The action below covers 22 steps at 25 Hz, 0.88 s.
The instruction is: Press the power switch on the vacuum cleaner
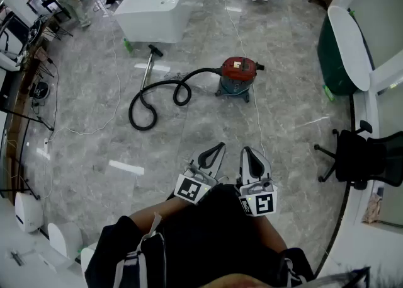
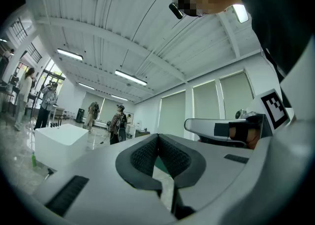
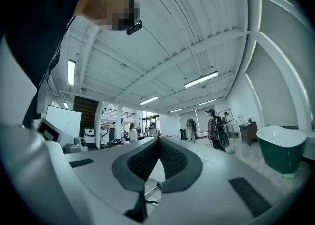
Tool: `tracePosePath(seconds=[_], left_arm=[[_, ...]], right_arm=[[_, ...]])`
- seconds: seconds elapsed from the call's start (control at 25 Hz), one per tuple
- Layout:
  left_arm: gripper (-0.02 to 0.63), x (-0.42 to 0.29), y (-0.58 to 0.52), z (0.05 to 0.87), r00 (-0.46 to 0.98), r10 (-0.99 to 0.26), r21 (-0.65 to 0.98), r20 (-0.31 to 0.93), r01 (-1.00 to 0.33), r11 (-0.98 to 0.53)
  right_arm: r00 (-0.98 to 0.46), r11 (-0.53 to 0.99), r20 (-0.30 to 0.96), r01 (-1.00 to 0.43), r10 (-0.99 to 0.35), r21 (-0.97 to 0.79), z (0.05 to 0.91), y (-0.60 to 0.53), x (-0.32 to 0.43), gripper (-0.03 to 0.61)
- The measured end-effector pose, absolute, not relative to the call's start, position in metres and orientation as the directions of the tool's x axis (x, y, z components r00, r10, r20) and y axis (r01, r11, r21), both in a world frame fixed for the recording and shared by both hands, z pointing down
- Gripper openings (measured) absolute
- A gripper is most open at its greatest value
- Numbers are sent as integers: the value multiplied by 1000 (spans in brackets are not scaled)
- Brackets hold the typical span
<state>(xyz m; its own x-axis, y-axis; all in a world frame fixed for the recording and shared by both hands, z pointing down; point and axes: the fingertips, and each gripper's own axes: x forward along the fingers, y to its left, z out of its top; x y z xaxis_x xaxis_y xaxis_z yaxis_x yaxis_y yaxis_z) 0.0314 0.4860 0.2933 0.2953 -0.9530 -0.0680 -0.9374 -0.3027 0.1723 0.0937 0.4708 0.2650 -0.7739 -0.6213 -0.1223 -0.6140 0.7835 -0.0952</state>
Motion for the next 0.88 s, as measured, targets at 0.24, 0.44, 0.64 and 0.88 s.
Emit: tracePosePath(seconds=[0.24,0.44,0.64,0.88], left_arm=[[18,46,482,296,281,-956,184,-85,-939,-292],[18,63,490,300,283,-955,201,-90,-934,-295],[18,65,490,302,251,-962,194,-106,-944,-268],[18,94,493,315,245,-965,209,-93,-943,-260]], right_arm=[[-788,794,-99,-599,-607,-103,269,467,108,18],[-789,791,-87,-591,-608,-158,274,471,128,20],[-788,791,-107,-584,-606,-185,279,467,143,20],[-769,768,-81,-615,-634,-181,292,465,177,20]])
